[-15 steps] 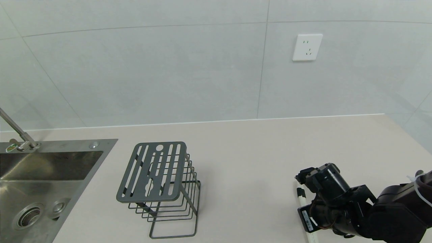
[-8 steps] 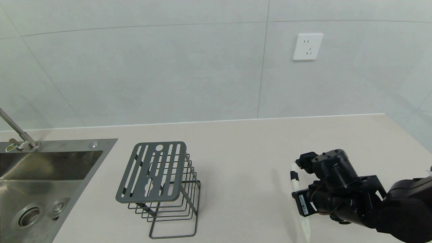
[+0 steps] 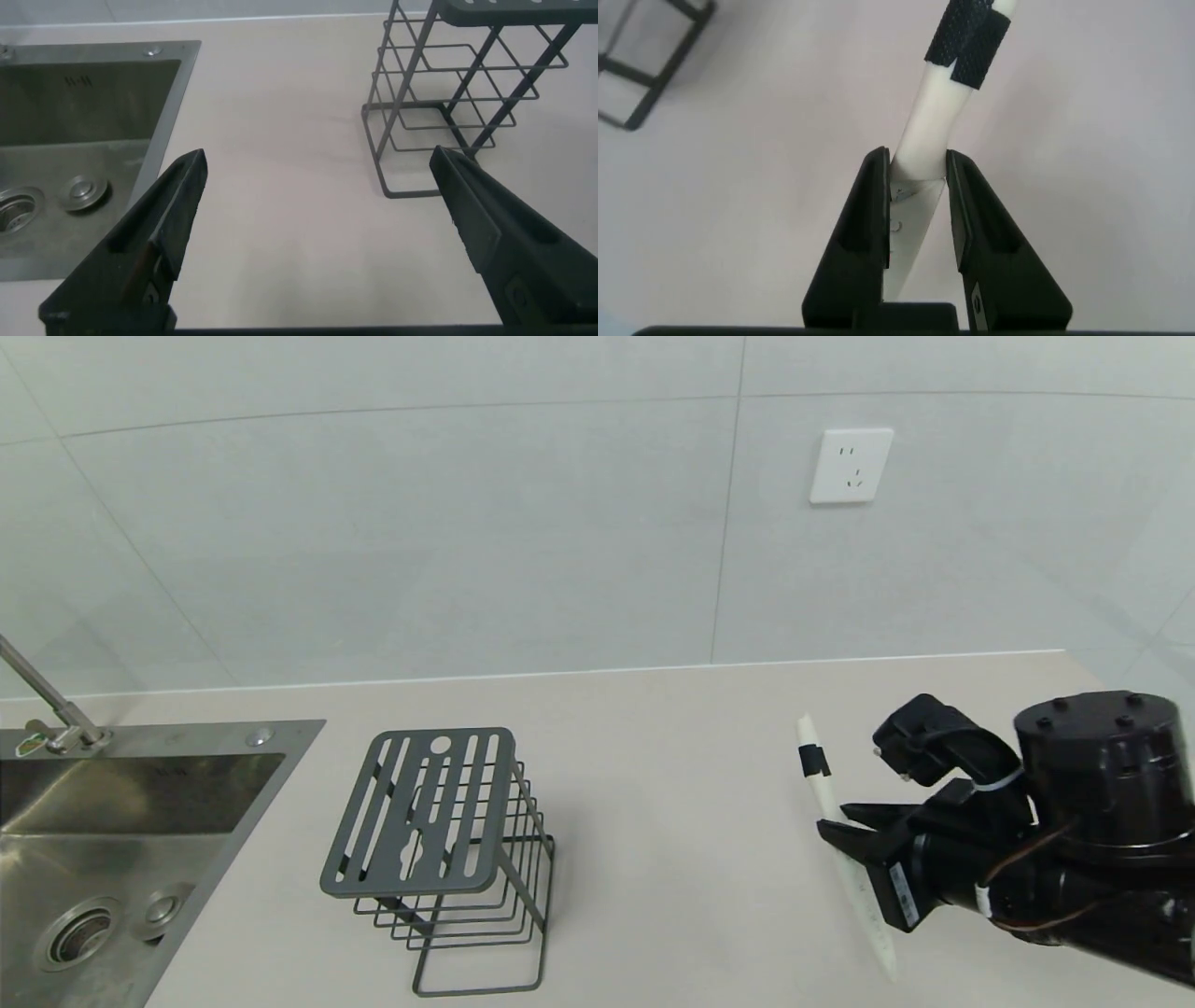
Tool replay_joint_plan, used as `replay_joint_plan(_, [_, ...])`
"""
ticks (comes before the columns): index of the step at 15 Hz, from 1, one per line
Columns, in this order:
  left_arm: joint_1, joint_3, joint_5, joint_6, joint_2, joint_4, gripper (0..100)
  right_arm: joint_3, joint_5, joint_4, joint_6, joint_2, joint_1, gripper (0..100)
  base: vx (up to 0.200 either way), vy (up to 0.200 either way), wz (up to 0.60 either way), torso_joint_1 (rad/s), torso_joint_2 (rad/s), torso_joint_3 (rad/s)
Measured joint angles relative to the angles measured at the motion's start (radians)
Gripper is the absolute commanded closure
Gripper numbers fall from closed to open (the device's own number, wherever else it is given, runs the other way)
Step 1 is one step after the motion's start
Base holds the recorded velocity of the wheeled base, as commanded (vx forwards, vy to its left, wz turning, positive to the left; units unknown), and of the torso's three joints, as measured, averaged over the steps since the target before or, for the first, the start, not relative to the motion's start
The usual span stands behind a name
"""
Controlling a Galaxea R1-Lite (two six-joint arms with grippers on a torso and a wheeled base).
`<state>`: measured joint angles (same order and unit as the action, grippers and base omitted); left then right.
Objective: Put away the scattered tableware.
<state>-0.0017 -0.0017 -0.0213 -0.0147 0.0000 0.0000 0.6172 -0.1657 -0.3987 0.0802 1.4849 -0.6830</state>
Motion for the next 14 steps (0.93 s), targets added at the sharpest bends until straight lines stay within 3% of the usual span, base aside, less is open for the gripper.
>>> replay_joint_plan(4, [0.001, 0.000, -0.004, 0.007, 0.000, -0.029, 0, -0.055, 0.026, 0.000, 0.144, -0.116, -0.001, 100, 0.000, 0.000, 0.00, 0.000, 0.00, 0.000])
replay_joint_plan(8, [0.002, 0.001, -0.061, 0.002, 0.000, -0.311, 0, -0.050, 0.064, -0.045, 0.267, -0.152, -0.003, 100, 0.000, 0.000, 0.00, 0.000, 0.00, 0.000])
replay_joint_plan(11, [0.003, -0.030, -0.110, 0.001, 0.003, -0.318, 0, -0.073, 0.129, -0.123, 0.374, -0.167, 0.002, 100, 0.000, 0.000, 0.00, 0.000, 0.00, 0.000])
replay_joint_plan(14, [0.007, -0.204, -0.168, 0.007, 0.087, -0.316, 0, -0.143, 0.205, -0.142, 0.387, -0.211, 0.007, 100, 0.000, 0.000, 0.00, 0.000, 0.00, 0.000])
